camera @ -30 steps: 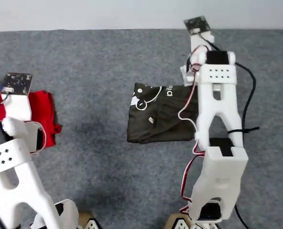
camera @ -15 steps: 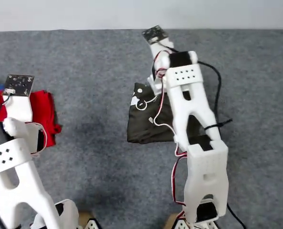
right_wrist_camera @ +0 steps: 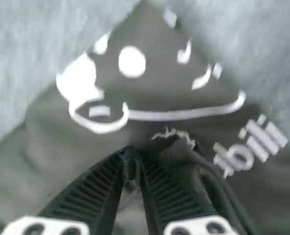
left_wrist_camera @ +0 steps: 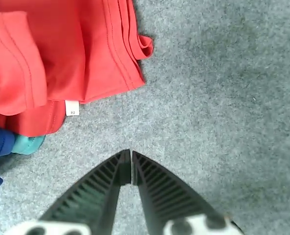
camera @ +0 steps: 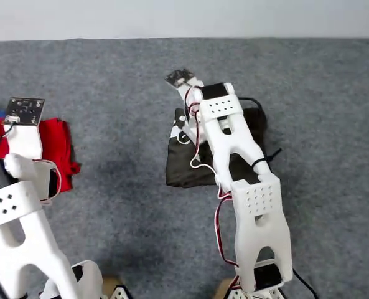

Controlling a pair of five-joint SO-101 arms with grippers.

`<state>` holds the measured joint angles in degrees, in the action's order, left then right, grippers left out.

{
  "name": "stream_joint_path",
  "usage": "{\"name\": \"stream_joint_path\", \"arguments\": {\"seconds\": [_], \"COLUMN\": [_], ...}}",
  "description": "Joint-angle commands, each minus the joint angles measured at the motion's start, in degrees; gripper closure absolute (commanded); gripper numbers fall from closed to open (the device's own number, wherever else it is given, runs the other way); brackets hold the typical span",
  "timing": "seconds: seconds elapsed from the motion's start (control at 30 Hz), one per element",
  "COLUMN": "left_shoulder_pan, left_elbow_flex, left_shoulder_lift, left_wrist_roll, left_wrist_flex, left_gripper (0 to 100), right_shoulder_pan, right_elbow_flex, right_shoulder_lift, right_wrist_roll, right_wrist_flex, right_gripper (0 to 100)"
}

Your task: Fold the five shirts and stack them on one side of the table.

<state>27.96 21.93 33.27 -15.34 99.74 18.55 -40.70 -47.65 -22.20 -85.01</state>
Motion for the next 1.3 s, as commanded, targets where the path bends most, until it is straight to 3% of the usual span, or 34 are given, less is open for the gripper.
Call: {"name": "stream_joint_path", "arguments": {"seconds": [0.0,0.17,0.63,0.93,1.27], "left_shoulder_pan": [0.09,0.18,0.18,0.00,0.00], "left_elbow_flex": [-0.22,-0.22,-0.22,-0.22,-0.22], "left_shoulder_lift": [1.49,1.49,1.49,1.49,1.49], "left_wrist_roll": [-0.26,-0.26,-0.26,-0.44,-0.44], "left_wrist_flex": [0.70,0.70,0.70,0.70,0.70], "left_gripper": [99,99,99,99,99], "right_shoulder_pan": [-2.51,-5.58,-16.48,-7.69,-1.80], "right_elbow_flex": [-3.52,-3.25,13.10,14.51,14.33], "right_shoulder_lift": [3.65,7.69,23.25,28.62,18.15], "right_wrist_roll": [-0.53,-0.53,-0.62,-0.35,-0.44], "right_wrist_flex": [-8.66,-17.98,-17.98,-10.24,1.63], "right_gripper": [98.8,98.8,98.9,98.9,98.9]}}
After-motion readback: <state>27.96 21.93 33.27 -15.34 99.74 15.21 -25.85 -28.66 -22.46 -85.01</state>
